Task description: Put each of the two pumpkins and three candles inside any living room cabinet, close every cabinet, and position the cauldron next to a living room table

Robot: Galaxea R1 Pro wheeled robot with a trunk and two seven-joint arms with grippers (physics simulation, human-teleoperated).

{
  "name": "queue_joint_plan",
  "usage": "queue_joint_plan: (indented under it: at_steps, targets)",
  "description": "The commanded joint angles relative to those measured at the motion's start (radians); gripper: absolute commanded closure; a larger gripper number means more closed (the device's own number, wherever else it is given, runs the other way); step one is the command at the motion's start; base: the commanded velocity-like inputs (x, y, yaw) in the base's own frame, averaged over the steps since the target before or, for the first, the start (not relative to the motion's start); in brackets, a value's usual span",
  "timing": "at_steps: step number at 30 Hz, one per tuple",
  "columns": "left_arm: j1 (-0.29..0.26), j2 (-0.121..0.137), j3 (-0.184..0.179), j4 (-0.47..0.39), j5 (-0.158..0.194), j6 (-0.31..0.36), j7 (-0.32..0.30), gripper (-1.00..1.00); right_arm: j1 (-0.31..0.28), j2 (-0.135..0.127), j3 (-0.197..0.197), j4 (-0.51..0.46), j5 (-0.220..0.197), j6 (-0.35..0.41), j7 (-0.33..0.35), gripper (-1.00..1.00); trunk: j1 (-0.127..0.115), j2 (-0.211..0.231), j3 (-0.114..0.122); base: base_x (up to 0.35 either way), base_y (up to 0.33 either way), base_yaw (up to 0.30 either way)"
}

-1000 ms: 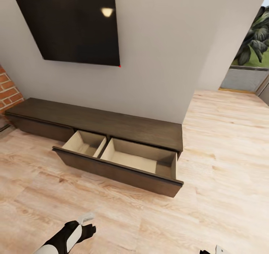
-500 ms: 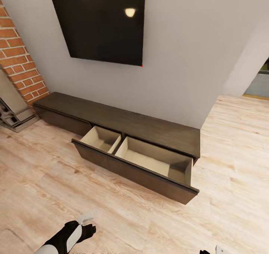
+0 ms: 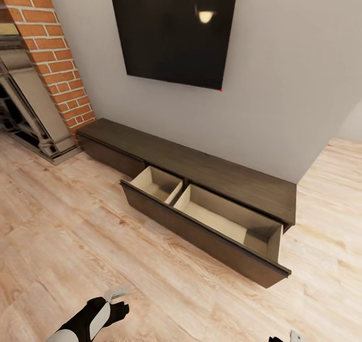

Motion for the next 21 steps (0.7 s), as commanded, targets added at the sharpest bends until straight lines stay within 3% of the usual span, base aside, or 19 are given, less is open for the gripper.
queue_joint_plan:
  at_steps: [1,21]
  targets:
    - [0.0,0.0,0.0,0.0,0.0,0.0,0.0,-1.0,0.0,0.0,0.0,0.0,0.0,0.0,0.0,-1.0,0.0,0.0,0.0,0.0,0.0,0.292]
    - [0.0,0.001,0.0,0.0,0.0,0.0,0.0,-1.0,0.0,0.0,0.0,0.0,0.0,0.0,0.0,-1.0,0.0,0.0,0.0,0.0,0.0,0.292]
